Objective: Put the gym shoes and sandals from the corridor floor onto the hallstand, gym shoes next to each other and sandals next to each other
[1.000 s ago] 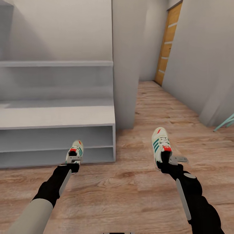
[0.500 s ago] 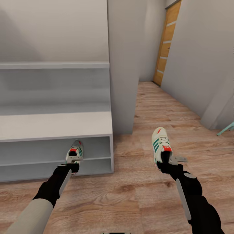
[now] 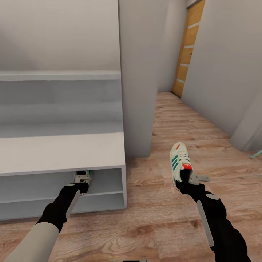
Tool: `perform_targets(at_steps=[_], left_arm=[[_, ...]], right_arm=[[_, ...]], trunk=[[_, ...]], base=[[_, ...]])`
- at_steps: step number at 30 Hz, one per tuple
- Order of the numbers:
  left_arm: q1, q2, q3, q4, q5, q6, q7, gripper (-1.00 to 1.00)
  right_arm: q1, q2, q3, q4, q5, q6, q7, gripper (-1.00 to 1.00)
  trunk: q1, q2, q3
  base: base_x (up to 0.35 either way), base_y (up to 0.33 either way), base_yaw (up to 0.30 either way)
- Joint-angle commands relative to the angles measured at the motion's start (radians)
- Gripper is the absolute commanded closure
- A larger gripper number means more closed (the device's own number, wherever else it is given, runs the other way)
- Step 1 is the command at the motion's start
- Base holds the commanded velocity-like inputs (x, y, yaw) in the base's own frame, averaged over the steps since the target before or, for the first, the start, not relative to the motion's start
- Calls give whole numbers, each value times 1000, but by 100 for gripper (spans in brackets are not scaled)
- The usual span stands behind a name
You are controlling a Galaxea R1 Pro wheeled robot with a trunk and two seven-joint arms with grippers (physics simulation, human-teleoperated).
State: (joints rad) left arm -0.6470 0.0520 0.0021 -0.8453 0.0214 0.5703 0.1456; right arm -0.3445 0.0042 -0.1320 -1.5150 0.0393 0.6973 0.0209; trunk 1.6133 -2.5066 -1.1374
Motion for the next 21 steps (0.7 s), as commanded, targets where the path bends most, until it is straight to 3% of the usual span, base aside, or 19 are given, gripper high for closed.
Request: perform_targets(at_steps=[1,9,15,21], left_arm=[[0,0,-1,-1,2,5,3,100],[0,0,-1,-1,2,4,3,100],[0,0,-1,-1,2,4,3,100],[0,0,-1,-1,2,3,3,100]], right_arm=[[-1,0,-1,-1,4,5,2,100],[-1,0,-1,-2,4,6,2,100],[0,0,-1,-2,4,6,2,100],[-1,0,-1,-2,4,6,2,100]], trunk=[[0,0,-1],[0,0,-1],[0,0,-1],[0,0,-1]], base=[[123,15,0],[38,3,0],[208,54,0],[52,16,0]])
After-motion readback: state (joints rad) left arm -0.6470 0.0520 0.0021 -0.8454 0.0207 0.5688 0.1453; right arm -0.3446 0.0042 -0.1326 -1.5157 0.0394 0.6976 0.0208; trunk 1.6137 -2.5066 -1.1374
